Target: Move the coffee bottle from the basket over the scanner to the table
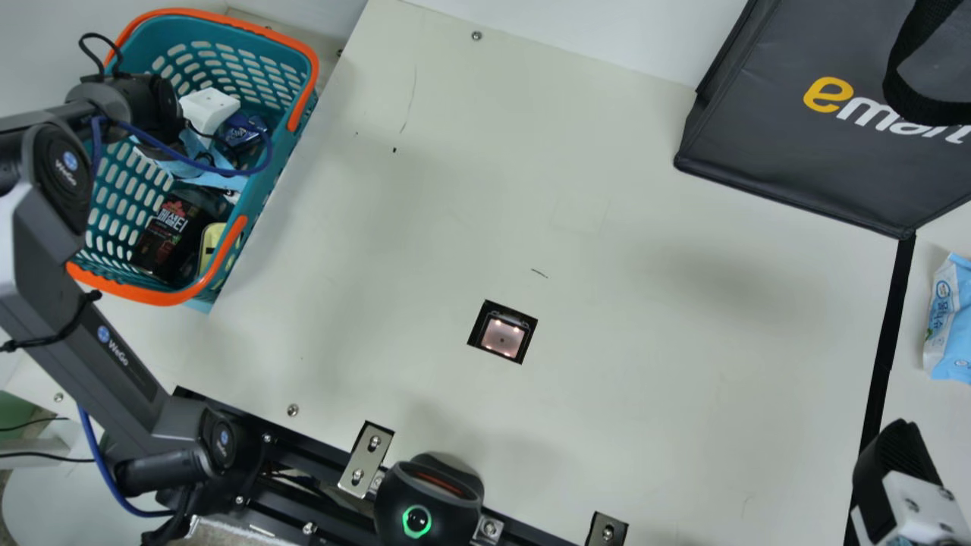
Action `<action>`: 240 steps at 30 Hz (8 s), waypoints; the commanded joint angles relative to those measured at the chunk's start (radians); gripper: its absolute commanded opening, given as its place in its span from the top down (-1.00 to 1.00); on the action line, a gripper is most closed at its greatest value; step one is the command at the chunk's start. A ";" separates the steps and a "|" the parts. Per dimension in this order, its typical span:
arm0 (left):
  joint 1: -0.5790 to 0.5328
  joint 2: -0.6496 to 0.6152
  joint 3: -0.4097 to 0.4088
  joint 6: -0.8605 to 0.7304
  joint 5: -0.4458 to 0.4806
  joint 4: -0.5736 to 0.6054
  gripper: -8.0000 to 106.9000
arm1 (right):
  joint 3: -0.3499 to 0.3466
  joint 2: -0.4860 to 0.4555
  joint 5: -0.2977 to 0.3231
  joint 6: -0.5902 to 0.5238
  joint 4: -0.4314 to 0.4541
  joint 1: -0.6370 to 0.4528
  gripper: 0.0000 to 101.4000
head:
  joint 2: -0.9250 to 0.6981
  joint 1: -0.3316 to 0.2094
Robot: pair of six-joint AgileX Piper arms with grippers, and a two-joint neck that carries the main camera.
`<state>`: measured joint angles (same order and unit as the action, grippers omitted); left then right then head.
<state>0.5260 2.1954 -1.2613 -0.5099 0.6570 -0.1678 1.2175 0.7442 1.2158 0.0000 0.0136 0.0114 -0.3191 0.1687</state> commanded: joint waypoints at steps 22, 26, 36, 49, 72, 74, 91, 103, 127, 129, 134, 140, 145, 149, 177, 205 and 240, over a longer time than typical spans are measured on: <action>0.012 0.016 0.001 -0.024 -0.025 0.035 1.00 | 0.000 0.000 0.000 0.000 0.000 0.000 -0.87 | -0.002 -0.030; 0.013 0.005 0.000 -0.029 -0.022 0.055 1.00 | 0.000 0.000 0.000 0.000 0.000 0.000 -0.87 | -0.002 -0.030; 0.012 -0.049 -0.009 -0.029 -0.002 0.107 1.00 | 0.000 0.000 0.000 0.000 0.000 0.000 -0.87 | -0.002 -0.030; 0.010 -0.129 -0.025 -0.031 0.019 0.164 1.00 | 0.000 0.000 0.001 0.000 0.000 0.000 -0.87 | -0.002 -0.030; 0.025 -0.216 -0.056 -0.015 0.058 0.220 1.00 | 0.000 0.000 0.001 0.000 0.000 0.000 -0.87 | -0.002 -0.030; 0.026 -0.228 -0.053 -0.018 0.056 0.225 1.00 | 0.000 0.000 0.001 0.000 0.000 0.000 -0.87 | -0.002 -0.030; 0.030 -0.331 -0.008 -0.005 0.062 0.241 1.00 | 0.000 0.000 0.000 0.000 0.000 0.000 -0.87 | -0.002 -0.030; 0.027 -0.406 -0.039 0.108 0.169 0.252 1.00 | 0.000 0.000 0.000 0.000 0.000 0.000 -0.87 | -0.002 -0.030; -0.020 -0.623 -0.264 0.471 0.469 0.283 1.00 | 0.000 0.000 0.001 0.000 0.000 0.000 -0.87 | -0.002 -0.030; -0.032 -0.641 -0.280 0.486 0.478 0.284 1.00 | 0.000 0.000 0.001 0.000 0.000 0.000 -0.87 | -0.002 -0.030; -0.077 -0.679 -0.318 0.516 0.501 0.287 1.00 | 0.000 0.000 0.001 0.000 0.000 0.000 -0.87 | -0.002 -0.030; -0.163 -0.710 -0.347 0.558 0.526 0.285 1.00 | 0.000 0.000 0.001 0.000 0.000 0.000 -0.87 | -0.002 -0.030; -0.274 -0.730 -0.342 0.612 0.529 0.258 1.00 | 0.000 0.000 0.001 0.000 0.000 0.000 -0.87 | -0.002 -0.030; -0.374 -0.738 -0.318 0.665 0.522 0.225 1.00 | 0.000 0.000 0.001 0.000 0.000 0.000 -0.87 | -0.002 -0.030; -0.649 -0.652 -0.093 0.745 0.352 0.156 1.00 | 0.000 0.000 0.001 0.000 0.000 0.000 -0.87 | -0.002 -0.030; -0.605 -0.693 -0.027 0.642 0.247 0.265 -0.40 | 0.000 0.000 0.001 0.000 0.000 0.000 -0.87 | -0.002 -0.030; -0.378 -1.259 0.088 0.455 0.386 0.358 -0.71 | 0.000 0.000 0.002 0.000 0.000 0.000 -0.87 | 0.114 -0.030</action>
<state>0.1479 0.9365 -1.1731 -0.0548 1.0428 0.1901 1.2175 0.7442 1.2180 0.0000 0.0136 0.0114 -0.2669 0.1687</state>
